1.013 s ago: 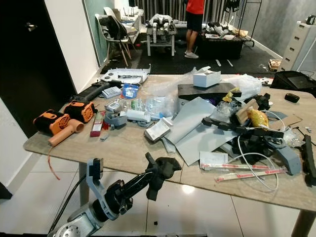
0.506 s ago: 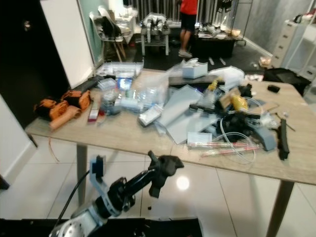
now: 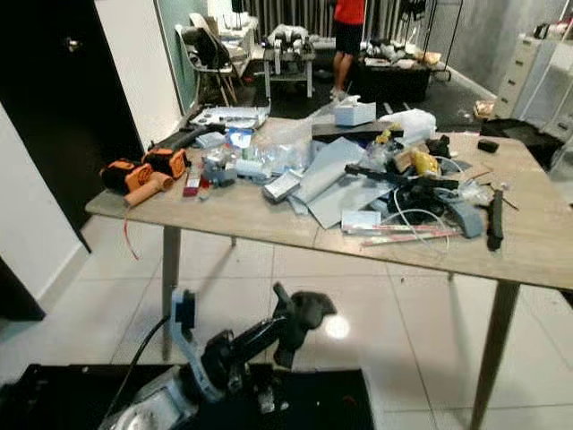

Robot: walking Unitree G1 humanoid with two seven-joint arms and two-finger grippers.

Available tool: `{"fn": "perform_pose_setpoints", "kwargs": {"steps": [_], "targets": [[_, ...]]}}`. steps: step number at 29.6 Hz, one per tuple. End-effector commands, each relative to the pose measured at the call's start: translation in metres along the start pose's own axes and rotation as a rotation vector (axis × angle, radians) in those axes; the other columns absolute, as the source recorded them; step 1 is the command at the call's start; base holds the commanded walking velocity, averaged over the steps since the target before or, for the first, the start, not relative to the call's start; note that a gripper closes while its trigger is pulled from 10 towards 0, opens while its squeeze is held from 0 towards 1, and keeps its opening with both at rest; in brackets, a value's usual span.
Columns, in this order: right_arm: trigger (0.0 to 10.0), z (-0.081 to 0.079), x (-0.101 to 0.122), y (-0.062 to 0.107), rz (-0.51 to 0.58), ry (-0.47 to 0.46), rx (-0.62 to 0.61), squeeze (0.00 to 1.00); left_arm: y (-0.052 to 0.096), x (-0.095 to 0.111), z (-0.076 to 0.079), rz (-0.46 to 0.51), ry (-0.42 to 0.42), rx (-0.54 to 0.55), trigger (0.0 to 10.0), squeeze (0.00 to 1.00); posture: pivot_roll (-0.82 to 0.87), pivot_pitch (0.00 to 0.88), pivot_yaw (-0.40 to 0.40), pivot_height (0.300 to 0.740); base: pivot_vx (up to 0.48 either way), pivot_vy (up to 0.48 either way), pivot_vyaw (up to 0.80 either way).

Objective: Picking trash to rubbish bin

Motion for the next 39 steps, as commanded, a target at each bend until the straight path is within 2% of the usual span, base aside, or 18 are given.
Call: {"fn": "perform_pose_setpoints", "kwargs": {"steps": [1, 3, 4, 7, 8, 12, 15, 16, 20, 28, 39], "targets": [[10.0, -0.002, -0.002, 0.0, -0.004, -0.001, 0.004, 0.0, 0.004, -0.014, -0.008, -0.071, -0.025, 0.048, 10.0, 0.0, -0.1, 0.104, 0.019, 0.74, 0.0, 0.0, 0.0], [10.0, -0.002, -0.002, 0.0, -0.006, -0.004, 0.003, 0.0, 0.012, -0.031, -0.022, -0.155, -0.033, 0.145, 10.0, 0.0, -0.1, 0.106, 0.018, 0.74, 0.0, 0.0, 0.0], [10.0, -0.002, -0.002, 0.0, -0.006, -0.004, 0.003, 0.0, 0.012, -0.031, -0.022, -0.155, -0.033, 0.145, 10.0, 0.0, -0.1, 0.106, 0.018, 0.74, 0.0, 0.0, 0.0], [10.0, -0.002, -0.004, 0.0, -0.015, 0.006, 0.002, 0.0, 0.031, -0.054, -0.044, -0.249, -0.02, 0.326, 10.0, 0.0, -0.1, 0.108, 0.017, 0.74, 0.0, 0.0, -0.27], [10.0, -0.002, -0.004, 0.0, -0.015, 0.006, 0.002, 0.0, 0.031, -0.054, -0.044, -0.249, -0.02, 0.326, 10.0, 0.0, -0.1, 0.108, 0.017, 0.74, 0.0, 0.0, -0.8], [10.0, -0.001, -0.005, 0.0, -0.017, 0.002, 0.0, 0.0, 0.05, -0.071, -0.058, -0.299, 0.001, 0.468, 10.0, 0.0, -0.1, 0.108, 0.019, 0.74, 0.0, 0.0, -0.79], [10.0, -0.001, -0.005, 0.0, -0.018, 0.001, -0.001, 0.0, 0.057, -0.078, -0.062, -0.318, 0.014, 0.52, 10.0, 0.0, -0.1, 0.108, 0.019, 0.74, 0.0, 0.0, -0.79], [10.0, -0.001, -0.005, 0.0, -0.018, 0.002, -0.003, 0.0, 0.066, -0.084, -0.066, -0.348, 0.017, 0.574, 10.0, 0.0, -0.1, 0.108, 0.019, 0.74, 0.0, 0.0, -0.79], [10.0, 0.0, -0.005, 0.0, -0.02, 0.006, -0.005, 0.0, 0.079, -0.09, -0.073, -0.357, 0.037, 0.664, 10.0, 0.0, -0.1, 0.108, 0.019, 0.74, 0.0, 0.0, -0.79], [10.0, 0.002, -0.006, 0.0, -0.029, 0.017, -0.012, 0.0, 0.081, -0.089, -0.076, -0.35, 0.033, 0.684, 10.0, 0.0, -0.1, 0.102, 0.02, 0.74, 0.0, 0.0, -0.78], [10.0, 0.004, -0.003, 0.0, -0.024, 0.02, -0.018, 0.0, 0.07, -0.088, -0.075, -0.34, 0.021, 0.653, 10.0, 0.0, -0.1, 0.093, 0.024, 0.74, 0.0, 0.0, -0.78]]}}
Point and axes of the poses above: a point about 5 cm out from each wrist's last joint towards the gripper, its own y axis pointing back from the gripper into the wrist, its own x axis along the axis of the wrist's last joint, z = x × y, the point moved 4 cm from there along -y, pointing out of the wrist towards the gripper, and after that the axes turned 8 degrees about -y, right-handed, at the moved point
